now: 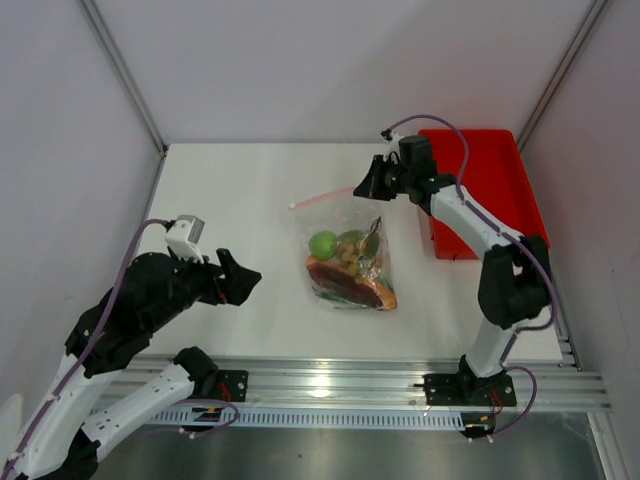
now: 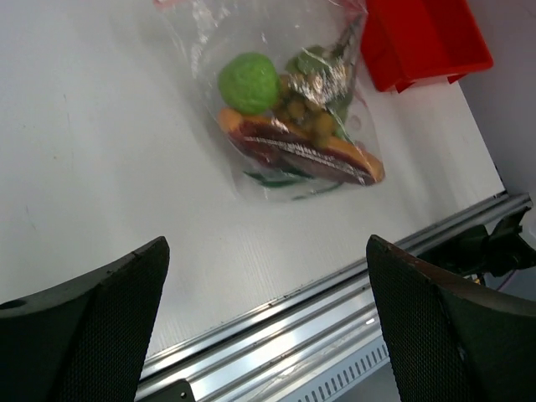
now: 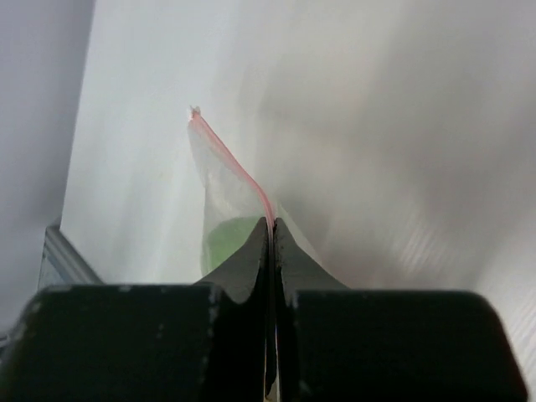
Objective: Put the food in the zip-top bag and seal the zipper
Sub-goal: Place the zipper food storage bag at the center of the board, then reset both arms
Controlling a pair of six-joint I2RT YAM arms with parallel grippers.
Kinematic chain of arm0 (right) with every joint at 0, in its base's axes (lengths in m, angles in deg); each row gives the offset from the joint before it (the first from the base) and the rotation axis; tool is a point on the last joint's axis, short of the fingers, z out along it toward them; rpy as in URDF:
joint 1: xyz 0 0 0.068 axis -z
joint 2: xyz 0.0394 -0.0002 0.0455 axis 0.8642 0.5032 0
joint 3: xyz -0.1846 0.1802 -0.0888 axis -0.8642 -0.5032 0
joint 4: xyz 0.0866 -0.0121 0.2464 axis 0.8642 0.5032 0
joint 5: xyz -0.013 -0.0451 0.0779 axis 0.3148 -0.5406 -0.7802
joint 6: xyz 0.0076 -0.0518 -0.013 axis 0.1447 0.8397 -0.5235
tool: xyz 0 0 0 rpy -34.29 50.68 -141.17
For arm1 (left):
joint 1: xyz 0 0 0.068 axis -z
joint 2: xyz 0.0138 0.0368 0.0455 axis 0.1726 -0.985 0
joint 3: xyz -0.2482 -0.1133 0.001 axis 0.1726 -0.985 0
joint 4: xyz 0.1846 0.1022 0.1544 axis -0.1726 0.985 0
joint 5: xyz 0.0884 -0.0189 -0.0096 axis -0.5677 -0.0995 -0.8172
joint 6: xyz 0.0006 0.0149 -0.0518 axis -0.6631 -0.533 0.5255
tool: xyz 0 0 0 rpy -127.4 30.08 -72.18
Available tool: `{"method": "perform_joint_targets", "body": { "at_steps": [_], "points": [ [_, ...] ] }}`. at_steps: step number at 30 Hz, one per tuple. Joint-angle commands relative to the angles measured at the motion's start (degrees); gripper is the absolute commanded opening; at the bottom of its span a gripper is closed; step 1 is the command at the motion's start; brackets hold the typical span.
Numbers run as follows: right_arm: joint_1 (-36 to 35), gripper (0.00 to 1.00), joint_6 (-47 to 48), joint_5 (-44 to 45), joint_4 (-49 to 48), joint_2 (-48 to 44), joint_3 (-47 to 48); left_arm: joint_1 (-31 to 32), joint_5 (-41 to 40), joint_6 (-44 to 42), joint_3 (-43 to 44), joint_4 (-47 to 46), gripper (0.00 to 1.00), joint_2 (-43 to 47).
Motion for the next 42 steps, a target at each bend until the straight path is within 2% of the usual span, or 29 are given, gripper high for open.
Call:
{"method": "perform_joint_targets", "body": {
  "at_steps": [1, 2, 5, 8, 9, 11, 12, 15, 17, 19, 24, 30, 35, 42],
  "points": [
    [2.66, 0.0, -0.51, 2.6, 0.43, 8.79, 8.77, 0.15, 4.39, 2.44, -2.05, -1.16, 1.0, 0.58],
    [3.71, 0.0, -0.51, 2.43, 0.96, 13.43, 12.36, 0.15, 4.74, 2.88, -2.5, -0.81, 0.99, 1.2],
    [4.86, 0.0, 0.89, 3.04, 3.86, 19.7, 19.13, 0.24, 5.71, 4.12, -4.43, -0.54, 1.0, 3.04],
    [5.21, 0.07, 3.18, 5.85, 5.8, 25.24, 22.4, 0.15, 6.06, 4.73, -5.31, -0.63, 0.99, 4.27],
    [5.39, 0.2, 3.45, 5.85, 6.06, 26.99, 23.8, 0.15, 5.97, 4.91, -5.49, -0.72, 0.99, 4.71],
    [5.47, 0.35, 4.84, 8.04, 6.68, 27.45, 24.69, 0.15, 5.97, 5.26, -5.75, -0.81, 1.0, 4.72],
    [5.39, 0.49, 5.55, 9.01, 6.94, 26.93, 24.96, 0.15, 6.06, 5.61, -5.93, -0.72, 1.0, 4.54],
    [5.3, 0.65, 7.75, 13.4, 9.48, 23.34, 25.22, 0.15, 7.98, 6.31, -8.03, -2.82, 0.99, 4.45],
    [5.12, 0.7, 8.45, 16.91, 11.07, 20.09, 24.18, 0.15, 8.34, 7.01, -11.01, -6.15, 0.99, 4.89],
    [3.64, 0.97, 9.69, 20.42, 11.86, 13.52, 20.33, 0.15, 8.08, 8.25, -13.12, -8.44, 0.99, 5.42],
    [-0.05, 0.99, 7.5, 29.04, 15.37, -0.65, 7.93, 0.06, 8.61, 10.09, -15.51, -13.54, 0.99, 2.7],
    [-9.1, 0.99, 0.47, 41.18, 17.4, -19.37, -13.6, 0.06, 13.17, 11.58, -15.86, -18.98, 0.99, -5.65],
    [-13.5, 0.99, -6.82, 43.56, 20.12, -34.13, -26.52, 0.06, 16.08, 15.71, -21.83, -29.62, 1.0, -7.5],
    [-13.68, 0.99, -13.59, 41.81, 23.03, -58.72, -41.63, 0.06, 18.1, 23.35, -30.0, -42.45, 0.99, -9.61]
  ]
}}
